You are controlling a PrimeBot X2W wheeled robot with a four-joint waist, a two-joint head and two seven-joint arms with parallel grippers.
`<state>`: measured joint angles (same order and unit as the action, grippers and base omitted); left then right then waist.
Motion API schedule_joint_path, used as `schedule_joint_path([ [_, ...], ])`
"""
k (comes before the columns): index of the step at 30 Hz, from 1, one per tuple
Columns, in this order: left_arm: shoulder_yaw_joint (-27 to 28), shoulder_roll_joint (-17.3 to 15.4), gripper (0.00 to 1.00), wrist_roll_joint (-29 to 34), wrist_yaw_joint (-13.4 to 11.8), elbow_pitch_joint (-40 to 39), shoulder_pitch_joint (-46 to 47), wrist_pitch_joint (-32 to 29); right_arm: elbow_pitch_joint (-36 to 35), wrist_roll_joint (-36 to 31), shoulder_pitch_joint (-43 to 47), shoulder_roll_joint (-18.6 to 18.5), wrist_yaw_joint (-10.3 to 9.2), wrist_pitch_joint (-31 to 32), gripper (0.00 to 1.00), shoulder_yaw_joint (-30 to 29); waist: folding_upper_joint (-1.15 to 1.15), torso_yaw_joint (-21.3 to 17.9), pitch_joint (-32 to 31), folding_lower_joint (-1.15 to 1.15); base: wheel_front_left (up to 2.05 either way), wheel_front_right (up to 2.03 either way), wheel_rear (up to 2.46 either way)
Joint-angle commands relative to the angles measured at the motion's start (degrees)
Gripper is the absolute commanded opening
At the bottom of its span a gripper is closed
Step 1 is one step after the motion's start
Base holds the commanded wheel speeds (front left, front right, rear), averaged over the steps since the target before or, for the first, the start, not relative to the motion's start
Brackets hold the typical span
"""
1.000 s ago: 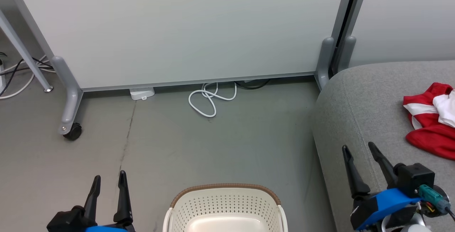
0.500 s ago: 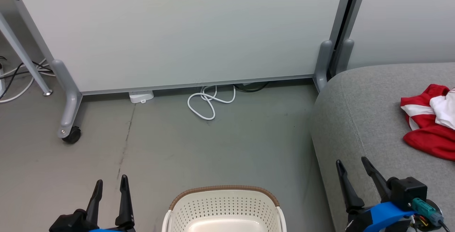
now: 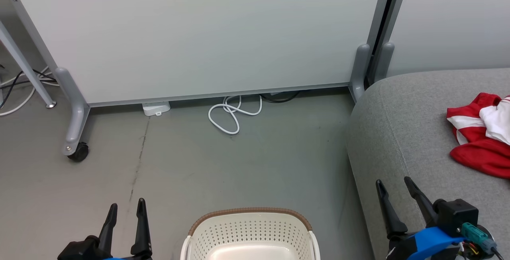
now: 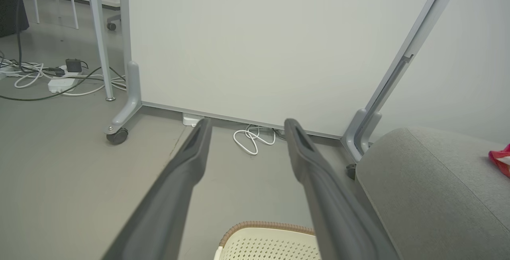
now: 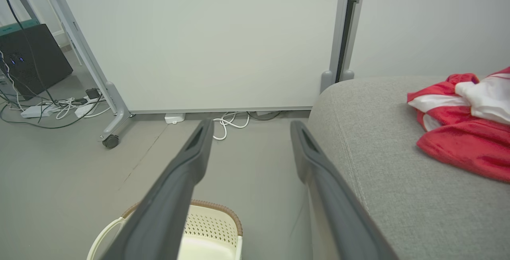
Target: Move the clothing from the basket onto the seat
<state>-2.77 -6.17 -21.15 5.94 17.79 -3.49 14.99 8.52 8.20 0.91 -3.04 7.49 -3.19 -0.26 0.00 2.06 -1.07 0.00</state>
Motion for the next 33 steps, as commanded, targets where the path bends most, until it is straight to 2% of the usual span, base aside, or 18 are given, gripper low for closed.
schedule_joint_path([
  [1,0.0,0.1,1.0,0.3,0.2,0.2,0.4,0.3,0.2,0.2,0.5,0.1,0.01,-0.1,1.0,0.1,0.0,0.0,0.0,0.0,0.0,0.0,0.0],
  [4,-0.5,0.1,1.0,0.2,0.4,0.6,0.4,0.3,0.4,0.4,0.3,0.2,0.01,-0.1,1.0,0.3,0.0,0.1,0.1,0.0,0.0,0.0,0.0],
  [5,-0.3,0.1,0.0,0.0,0.2,0.8,0.0,0.0,0.4,0.3,0.0,0.1,0.0,0.0,0.0,0.2,0.0,0.1,0.1,0.0,0.0,0.0,0.0],
  [9,0.0,0.6,0.0,-0.7,0.2,2.5,-0.4,-0.6,2.3,1.3,0.3,0.1,0.0,0.3,0.0,0.1,0.0,0.0,0.1,0.01,0.0,0.0,0.0],
  [23,1.8,1.1,0.0,-13.8,0.4,1.3,1.6,-4.5,2.8,16.8,-1.2,0.1,0.0,2.1,0.0,-1.2,0.0,-0.2,0.2,0.01,0.0,0.0,0.0],
  [33,2.7,1.4,0.0,-21.2,0.6,0.5,2.8,-6.7,3.1,25.5,-2.0,0.1,0.0,3.0,0.0,-1.8,0.0,-0.4,0.3,0.01,0.0,0.0,0.0],
])
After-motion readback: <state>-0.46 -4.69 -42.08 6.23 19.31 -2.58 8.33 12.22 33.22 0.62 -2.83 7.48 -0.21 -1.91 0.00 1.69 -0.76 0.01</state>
